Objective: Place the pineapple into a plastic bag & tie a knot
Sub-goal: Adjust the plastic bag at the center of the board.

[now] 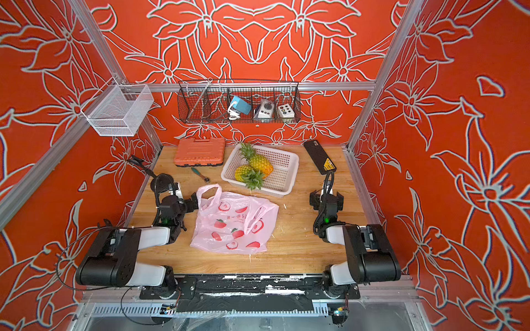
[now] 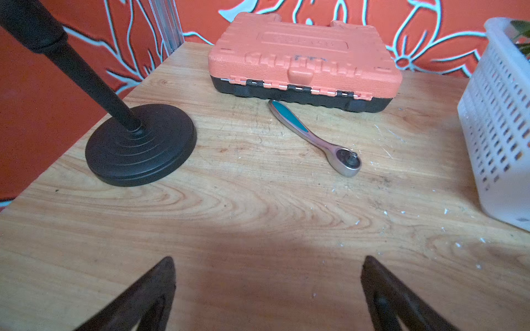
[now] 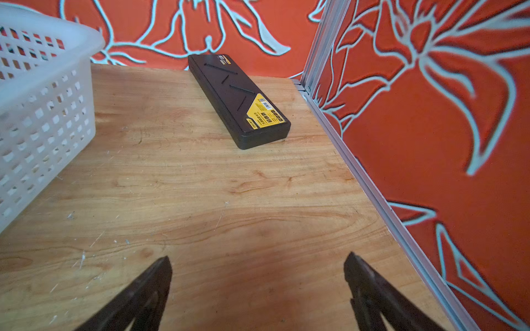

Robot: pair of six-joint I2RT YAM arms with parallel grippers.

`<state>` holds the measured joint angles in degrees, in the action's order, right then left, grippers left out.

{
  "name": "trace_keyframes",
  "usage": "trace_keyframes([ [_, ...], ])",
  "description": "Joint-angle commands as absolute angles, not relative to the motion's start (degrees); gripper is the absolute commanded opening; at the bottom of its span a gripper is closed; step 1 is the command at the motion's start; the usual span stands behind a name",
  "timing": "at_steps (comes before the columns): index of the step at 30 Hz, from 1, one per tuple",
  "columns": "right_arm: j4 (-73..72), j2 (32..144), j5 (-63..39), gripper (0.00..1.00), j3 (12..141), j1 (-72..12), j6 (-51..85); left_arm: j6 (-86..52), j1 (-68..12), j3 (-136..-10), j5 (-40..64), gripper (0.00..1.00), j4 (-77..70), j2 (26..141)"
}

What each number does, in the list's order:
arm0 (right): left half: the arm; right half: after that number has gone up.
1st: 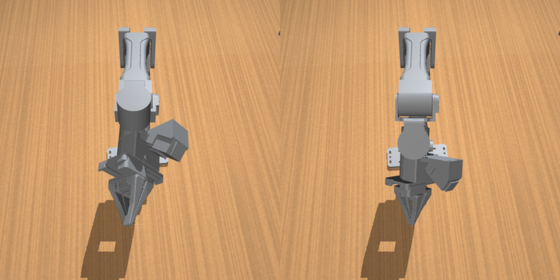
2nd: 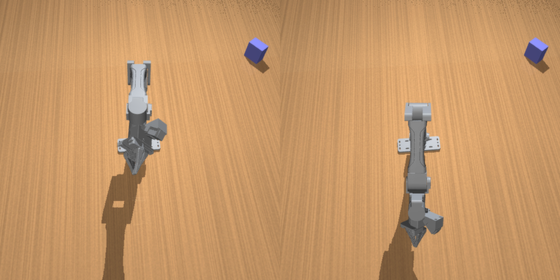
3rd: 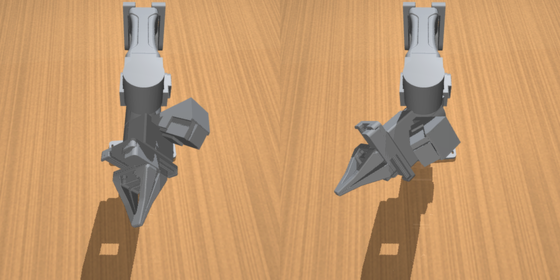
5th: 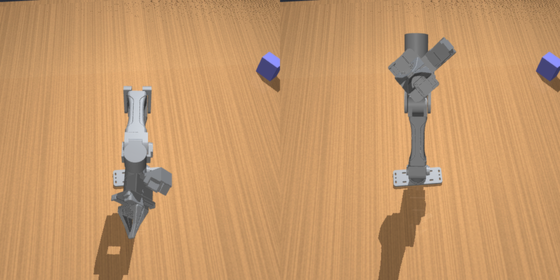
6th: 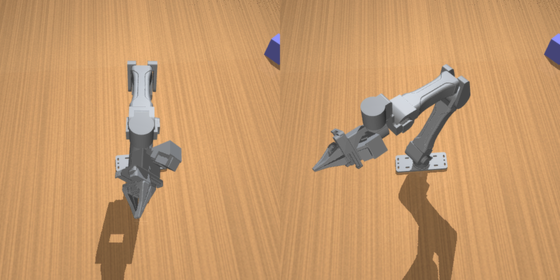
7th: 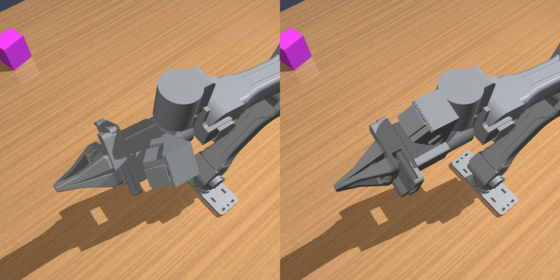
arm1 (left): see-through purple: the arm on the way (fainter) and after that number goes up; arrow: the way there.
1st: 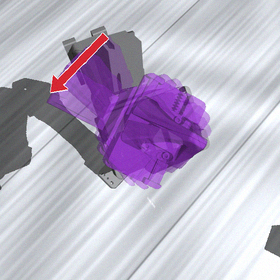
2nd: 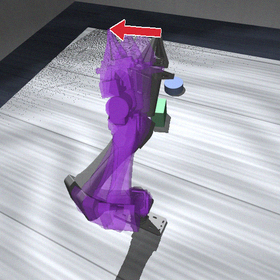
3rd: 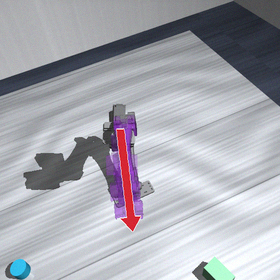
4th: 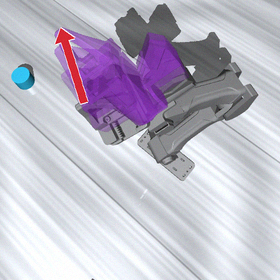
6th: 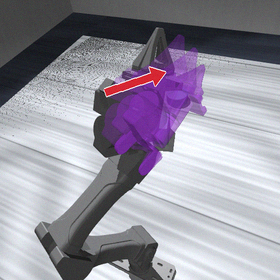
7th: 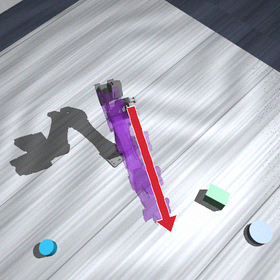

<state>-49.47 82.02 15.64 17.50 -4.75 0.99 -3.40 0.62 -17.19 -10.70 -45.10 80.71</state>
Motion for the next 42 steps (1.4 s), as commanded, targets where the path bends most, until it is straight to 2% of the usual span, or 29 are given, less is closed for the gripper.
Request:
trace_keyframes([
  [1, -49.96, 81.8, 16.52, 0.98, 17.14, -4.56, 0.98, -3.08, 0.29, -16.88, -11.34, 0.99, -45.78, 80.66],
  [24, -50.08, 81.67, 14.25, 0.98, 16.98, -3.42, 1.4, -3.04, 0.22, -16.71, -11.69, 0.99, -46.31, 80.17],
  [25, -50.51, 81.19, 14.13, 0.98, 16.72, -3.26, 1.61, -3.2, 0.07, -17.66, -13.54, 0.99, -44.09, 78.6],
  [28, -45.32, 73.41, 15.76, 0.98, 15.97, -3.25, 2.02, -10.89, -0.18, -30.82, -24.26, 0.99, -12.69, 70.46],
  [30, -34.7, 65.62, 18.22, 0.98, 18.05, -3.34, 3.58, -17.16, -0.18, -37.39, -26.05, 0.99, 0.41, 66.91],
  [31, -27.25, 61.55, 21.07, 0.98, 20.07, -3.34, 8.16, -21.71, -0.21, -39.35, -25.0, 0.99, 5.78, 64.39],
  [33, -5.43, 55.02, 33.31, 0.98, 25.6, -3.25, 36.83, -28.34, -0.22, -41.18, -17.98, 0.94, 11.07, 58.87],
  [34, 1.73, 52.43, 29.97, 0.95, 27.5, -2.41, 41.47, -30.48, -0.21, -41.87, -11.76, 0.84, 13.16, 55.47],
  [36, 6.24, 48.55, 14.35, 0.63, 29.61, -2.2, 37.01, -34.88, -0.71, -43.49, 0.26, 0.66, 19.3, 51.12],
  [37, 11.21, 47.03, 7.38, 0.54, 31.07, -2.2, 38.28, -37.31, -1.79, -43.76, 5.62, 0.6, 22.58, 49.44],
  [39, 21.19, 45.16, -2.92, 0.47, 33.03, -2.48, 41.19, -39.95, -6.22, -43.62, 11.28, 0.49, 28.65, 46.72],
  [41, 27.04, 43.02, -13.09, 0.42, 32.33, -3.8, 42.72, -42.73, -13.51, -41.33, 11.08, 0.45, 35.04, 42.55],
  [42, 29.95, 41.81, -14.68, 0.42, 31.89, -5.05, 43.33, -44.01, -16.34, -39.79, 10.72, 0.42, 36.82, 40.47],
])
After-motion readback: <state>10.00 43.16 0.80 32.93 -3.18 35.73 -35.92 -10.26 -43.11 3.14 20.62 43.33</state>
